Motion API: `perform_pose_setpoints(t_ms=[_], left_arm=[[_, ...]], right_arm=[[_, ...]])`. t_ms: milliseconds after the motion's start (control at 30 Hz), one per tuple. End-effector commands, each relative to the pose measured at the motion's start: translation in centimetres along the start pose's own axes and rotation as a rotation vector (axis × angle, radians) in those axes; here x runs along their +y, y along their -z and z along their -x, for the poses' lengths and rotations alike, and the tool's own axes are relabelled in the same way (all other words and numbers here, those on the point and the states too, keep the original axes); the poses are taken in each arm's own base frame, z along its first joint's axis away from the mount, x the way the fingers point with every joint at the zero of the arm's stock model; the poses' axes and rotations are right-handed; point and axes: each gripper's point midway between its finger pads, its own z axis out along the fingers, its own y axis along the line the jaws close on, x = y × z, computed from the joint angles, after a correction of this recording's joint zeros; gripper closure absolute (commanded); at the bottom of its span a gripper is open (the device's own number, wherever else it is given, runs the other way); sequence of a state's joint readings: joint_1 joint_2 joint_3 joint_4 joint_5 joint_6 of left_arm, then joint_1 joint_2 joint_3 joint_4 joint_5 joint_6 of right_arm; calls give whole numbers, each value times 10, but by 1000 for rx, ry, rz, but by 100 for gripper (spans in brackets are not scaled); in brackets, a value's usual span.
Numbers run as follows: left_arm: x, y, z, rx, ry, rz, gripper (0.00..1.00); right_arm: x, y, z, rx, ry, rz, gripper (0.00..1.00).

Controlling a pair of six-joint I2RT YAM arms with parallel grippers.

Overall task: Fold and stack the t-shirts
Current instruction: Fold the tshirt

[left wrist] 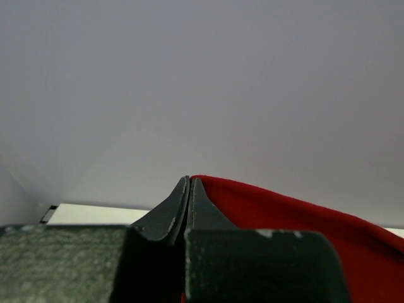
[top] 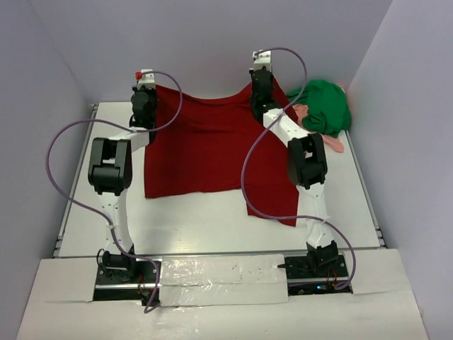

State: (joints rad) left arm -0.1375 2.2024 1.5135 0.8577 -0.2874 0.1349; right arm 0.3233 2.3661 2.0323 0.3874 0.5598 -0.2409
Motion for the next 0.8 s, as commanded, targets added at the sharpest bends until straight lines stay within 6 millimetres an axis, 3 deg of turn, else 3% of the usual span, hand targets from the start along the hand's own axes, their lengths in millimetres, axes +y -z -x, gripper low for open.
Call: perform_pose_setpoints(t_ms=[0,100,133,267,500,767], left_arm=[[-8,-20,-2,6,5,-28,100],[-9,-30,-2,-4,-5,-32,99],[-10,-32,-14,13,-13,-35,99],[-5,-36,-27,24,-27,-27,99],[17,-32,-44,42,-41,-12,99],[27,-19,-58,64,-65,-27,98]], right_arm=[[-8,-14,22,-39,-62,-4,100],[-12,-21,18,-39,-49,2,100],[-15,-24,21,-44,-52,0,100],[-39,-35,13,-12,-48,-19,100],[-74,-40,2,38,-24,-36,100],[-95,-32,-7,92,-17,-35,100]])
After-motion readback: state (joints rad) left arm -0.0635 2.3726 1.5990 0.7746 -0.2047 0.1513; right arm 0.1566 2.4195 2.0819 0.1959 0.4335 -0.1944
